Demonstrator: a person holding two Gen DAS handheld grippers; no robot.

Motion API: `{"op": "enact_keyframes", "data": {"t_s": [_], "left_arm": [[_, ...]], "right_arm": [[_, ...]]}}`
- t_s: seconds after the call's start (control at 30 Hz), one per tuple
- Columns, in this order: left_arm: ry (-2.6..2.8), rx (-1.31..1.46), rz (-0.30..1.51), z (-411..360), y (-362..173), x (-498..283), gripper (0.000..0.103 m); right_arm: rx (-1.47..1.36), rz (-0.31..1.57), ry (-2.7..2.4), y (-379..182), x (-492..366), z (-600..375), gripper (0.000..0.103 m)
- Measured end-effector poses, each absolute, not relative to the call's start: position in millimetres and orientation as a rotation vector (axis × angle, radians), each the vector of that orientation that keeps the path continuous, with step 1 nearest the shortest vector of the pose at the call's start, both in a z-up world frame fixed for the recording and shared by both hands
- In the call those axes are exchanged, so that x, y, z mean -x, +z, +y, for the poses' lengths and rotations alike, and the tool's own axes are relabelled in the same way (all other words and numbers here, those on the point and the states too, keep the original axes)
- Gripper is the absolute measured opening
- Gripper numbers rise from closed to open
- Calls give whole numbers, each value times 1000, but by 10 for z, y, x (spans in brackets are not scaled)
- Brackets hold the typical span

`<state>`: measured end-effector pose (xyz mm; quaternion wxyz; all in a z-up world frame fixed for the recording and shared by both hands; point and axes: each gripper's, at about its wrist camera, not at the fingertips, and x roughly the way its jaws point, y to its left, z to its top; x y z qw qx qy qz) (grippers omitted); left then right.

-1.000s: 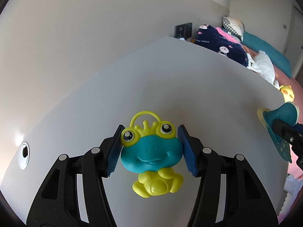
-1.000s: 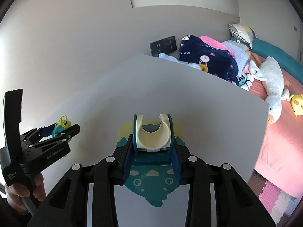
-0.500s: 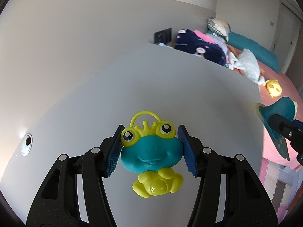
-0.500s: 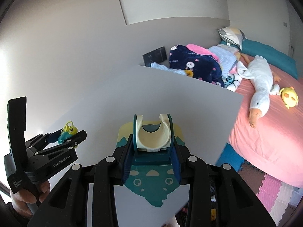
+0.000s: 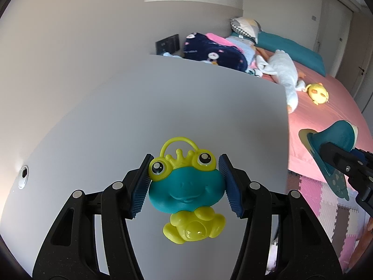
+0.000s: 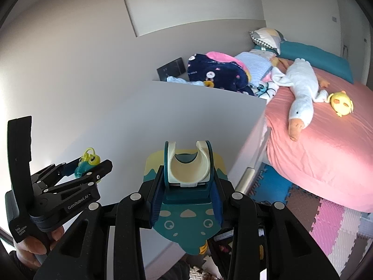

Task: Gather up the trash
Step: 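Carry the frog toy and teal dinosaur over the black bin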

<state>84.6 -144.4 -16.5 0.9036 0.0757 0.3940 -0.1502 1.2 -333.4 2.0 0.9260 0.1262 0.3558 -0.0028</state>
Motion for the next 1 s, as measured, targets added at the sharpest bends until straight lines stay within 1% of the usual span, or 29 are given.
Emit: {"op": "enact_keyframes", "data": {"t_s": [0.6, 1.0], "left_arm": [[-422, -238, 799, -2082, -111, -451, 56], [-503, -282, 811, -2532, -175, -312, 56]], "right_arm": [[-319, 706, -121, -24, 515, -3907, 37], [-357, 703, -207, -104, 755, -4298, 37]]}}
